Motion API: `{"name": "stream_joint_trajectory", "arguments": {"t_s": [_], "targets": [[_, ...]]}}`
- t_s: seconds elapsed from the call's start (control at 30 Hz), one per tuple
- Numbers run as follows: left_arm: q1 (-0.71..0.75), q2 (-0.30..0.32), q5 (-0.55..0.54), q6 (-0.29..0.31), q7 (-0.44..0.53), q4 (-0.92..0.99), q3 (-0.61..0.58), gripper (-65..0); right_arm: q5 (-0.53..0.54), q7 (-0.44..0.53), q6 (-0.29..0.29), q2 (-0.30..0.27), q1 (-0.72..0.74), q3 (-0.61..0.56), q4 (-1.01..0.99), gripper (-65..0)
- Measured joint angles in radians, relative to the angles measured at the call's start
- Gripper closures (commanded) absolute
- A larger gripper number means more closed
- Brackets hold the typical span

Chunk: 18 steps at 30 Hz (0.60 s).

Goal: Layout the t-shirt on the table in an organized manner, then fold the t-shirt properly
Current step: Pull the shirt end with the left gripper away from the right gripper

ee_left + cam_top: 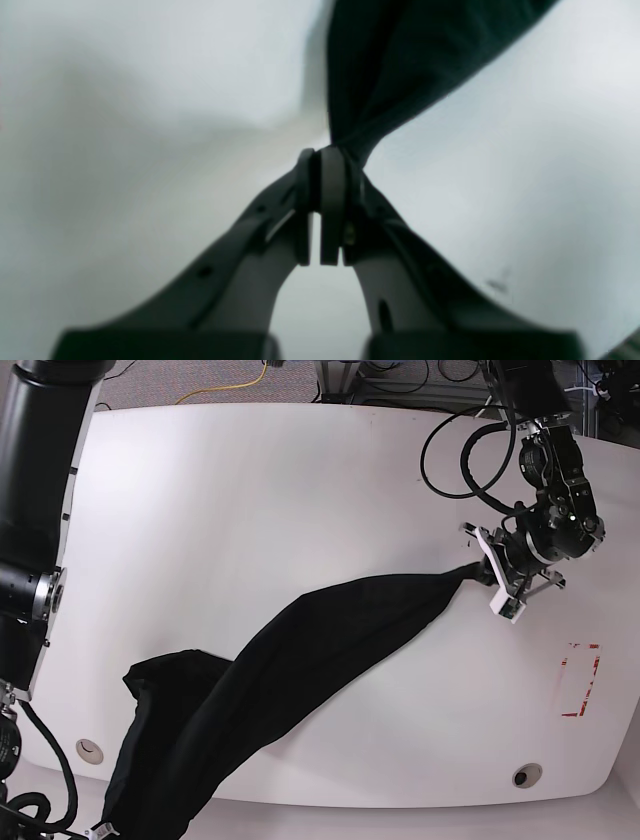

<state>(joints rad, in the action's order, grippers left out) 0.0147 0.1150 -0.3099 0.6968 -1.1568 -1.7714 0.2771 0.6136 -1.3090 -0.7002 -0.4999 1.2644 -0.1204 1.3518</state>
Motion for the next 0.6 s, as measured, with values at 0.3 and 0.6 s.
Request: {"name": "stream_joint_trajectory", "arguments": {"t_s": [0.3, 0.6], "targets": [[0.110, -0.008, -0.004, 0.001, 0.001, -0.029, -0.121, 0.0, 0.000, -0.001, 0.000, -0.002, 0.000, 0.000, 0.000, 0.0], [0.221, 0.026, -0.009, 0.000, 0.016, -0.089, -0.341, 0.0, 0.000, 0.000, 0.000, -0.001, 0.000, 0.001, 0.000, 0.0]]}}
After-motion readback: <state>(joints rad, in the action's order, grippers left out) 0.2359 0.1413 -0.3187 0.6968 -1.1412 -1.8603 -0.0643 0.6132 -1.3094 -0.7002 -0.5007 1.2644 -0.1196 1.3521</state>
